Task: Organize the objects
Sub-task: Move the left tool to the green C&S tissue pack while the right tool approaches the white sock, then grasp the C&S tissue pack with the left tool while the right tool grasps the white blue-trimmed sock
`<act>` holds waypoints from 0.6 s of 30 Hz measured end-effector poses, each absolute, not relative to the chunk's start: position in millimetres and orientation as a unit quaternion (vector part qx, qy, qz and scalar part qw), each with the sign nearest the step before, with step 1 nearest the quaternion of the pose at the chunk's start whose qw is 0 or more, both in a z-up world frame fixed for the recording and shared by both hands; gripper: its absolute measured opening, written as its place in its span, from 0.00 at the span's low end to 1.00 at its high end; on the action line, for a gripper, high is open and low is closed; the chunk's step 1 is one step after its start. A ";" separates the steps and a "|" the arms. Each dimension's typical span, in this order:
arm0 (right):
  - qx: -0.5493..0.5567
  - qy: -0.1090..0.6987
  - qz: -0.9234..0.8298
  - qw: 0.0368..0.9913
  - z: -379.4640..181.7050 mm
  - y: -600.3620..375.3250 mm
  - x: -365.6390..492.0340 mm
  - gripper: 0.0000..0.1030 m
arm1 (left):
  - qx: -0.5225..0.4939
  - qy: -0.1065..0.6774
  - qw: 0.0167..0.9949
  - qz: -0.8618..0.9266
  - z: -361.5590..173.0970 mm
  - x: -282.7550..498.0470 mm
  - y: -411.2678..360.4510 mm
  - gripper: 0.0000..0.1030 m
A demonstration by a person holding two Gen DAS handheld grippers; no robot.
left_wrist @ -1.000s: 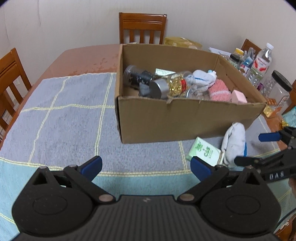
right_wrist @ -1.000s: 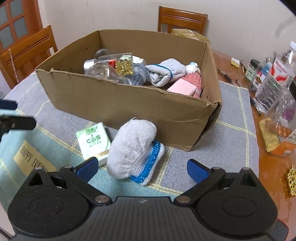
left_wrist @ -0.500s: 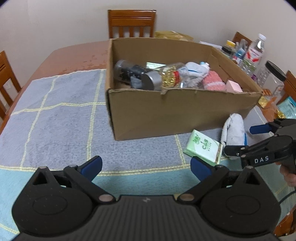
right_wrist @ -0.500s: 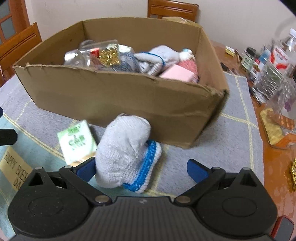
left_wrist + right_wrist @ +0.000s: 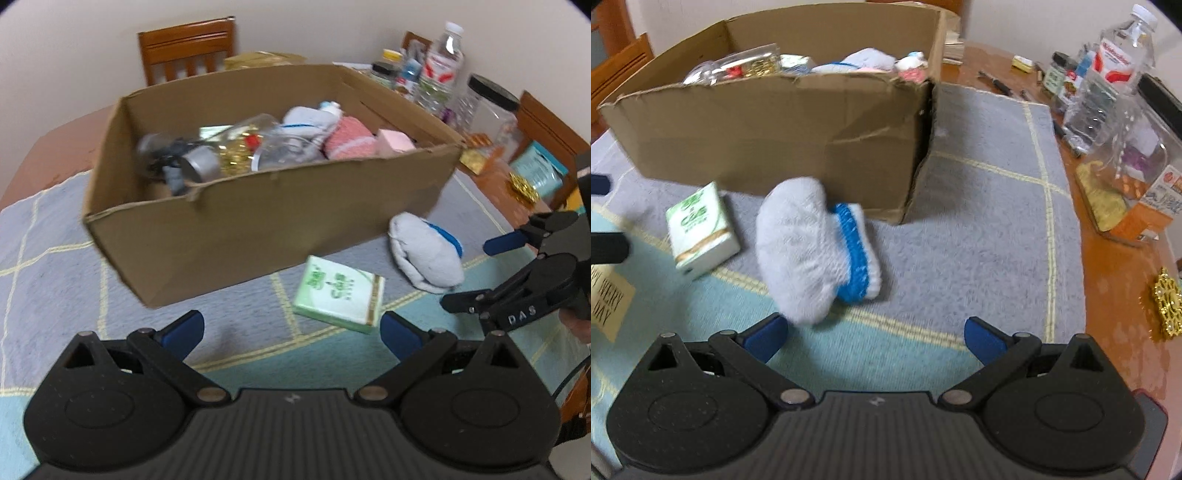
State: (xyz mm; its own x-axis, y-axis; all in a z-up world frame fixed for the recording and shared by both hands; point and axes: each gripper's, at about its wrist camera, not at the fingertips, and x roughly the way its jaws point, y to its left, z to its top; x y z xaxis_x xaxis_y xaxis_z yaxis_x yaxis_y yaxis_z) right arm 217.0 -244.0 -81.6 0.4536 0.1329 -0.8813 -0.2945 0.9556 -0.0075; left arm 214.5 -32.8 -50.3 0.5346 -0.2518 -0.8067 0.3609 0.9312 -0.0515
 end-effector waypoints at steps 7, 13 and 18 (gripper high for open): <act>-0.113 0.499 0.185 0.839 -82.9 -235.6 217.9 1.00 | 0.076 0.459 0.865 -0.188 -60.5 218.8 -48.1 0.98; -0.145 0.532 0.221 0.805 -80.2 -232.1 234.1 1.00 | 0.098 0.465 0.857 -0.199 -71.7 225.6 -63.7 0.98; -0.155 0.546 0.225 0.792 -80.3 -227.9 238.6 1.00 | 0.117 0.467 0.853 -0.202 -81.0 233.4 -77.7 0.98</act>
